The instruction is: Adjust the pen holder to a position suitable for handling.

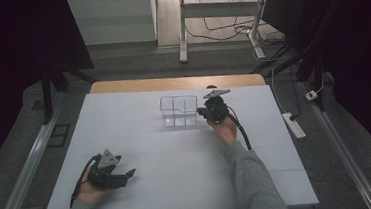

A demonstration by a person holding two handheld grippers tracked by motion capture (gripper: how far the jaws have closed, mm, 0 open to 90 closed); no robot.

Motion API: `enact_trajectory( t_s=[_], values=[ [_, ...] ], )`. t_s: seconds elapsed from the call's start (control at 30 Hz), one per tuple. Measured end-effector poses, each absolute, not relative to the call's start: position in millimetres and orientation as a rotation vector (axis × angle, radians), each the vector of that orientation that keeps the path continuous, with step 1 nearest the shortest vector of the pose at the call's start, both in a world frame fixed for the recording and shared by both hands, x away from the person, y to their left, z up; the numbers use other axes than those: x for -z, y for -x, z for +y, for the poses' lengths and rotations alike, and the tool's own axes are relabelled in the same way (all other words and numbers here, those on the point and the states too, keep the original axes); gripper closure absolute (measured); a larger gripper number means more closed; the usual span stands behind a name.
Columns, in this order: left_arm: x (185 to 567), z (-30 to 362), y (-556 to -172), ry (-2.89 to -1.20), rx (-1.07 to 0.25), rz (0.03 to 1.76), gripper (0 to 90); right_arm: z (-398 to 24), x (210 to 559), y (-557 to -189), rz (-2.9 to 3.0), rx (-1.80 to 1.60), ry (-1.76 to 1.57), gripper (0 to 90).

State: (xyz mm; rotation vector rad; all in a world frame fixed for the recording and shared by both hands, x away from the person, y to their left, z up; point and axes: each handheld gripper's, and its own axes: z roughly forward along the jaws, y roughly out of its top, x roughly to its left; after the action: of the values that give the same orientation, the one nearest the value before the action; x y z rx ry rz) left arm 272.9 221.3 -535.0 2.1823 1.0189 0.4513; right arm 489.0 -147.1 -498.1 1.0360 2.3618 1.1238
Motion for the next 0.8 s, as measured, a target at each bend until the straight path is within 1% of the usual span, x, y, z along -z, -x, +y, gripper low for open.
enact_trajectory(
  t_s=[0.3, 0.7, 0.77, 0.8],
  values=[
    [535, 222, -273, -2.182, -0.451, 1.020, 26.1, -153, 492, -487, 2.343, -1.125, -1.039, 89.5],
    [535, 222, -272, -2.178, -0.453, 1.020, 26.0, -167, 480, -474, 2.356, -1.101, -1.024, 89.4],
    [535, 222, -273, -2.177, -0.453, 1.020, 26.1, -169, 478, -471, 2.362, -1.105, -1.026, 86.7],
    [535, 222, -273, -2.176, -0.451, 1.022, 26.0, -171, 477, -469, 2.369, -1.111, -1.034, 79.4]
  ],
)
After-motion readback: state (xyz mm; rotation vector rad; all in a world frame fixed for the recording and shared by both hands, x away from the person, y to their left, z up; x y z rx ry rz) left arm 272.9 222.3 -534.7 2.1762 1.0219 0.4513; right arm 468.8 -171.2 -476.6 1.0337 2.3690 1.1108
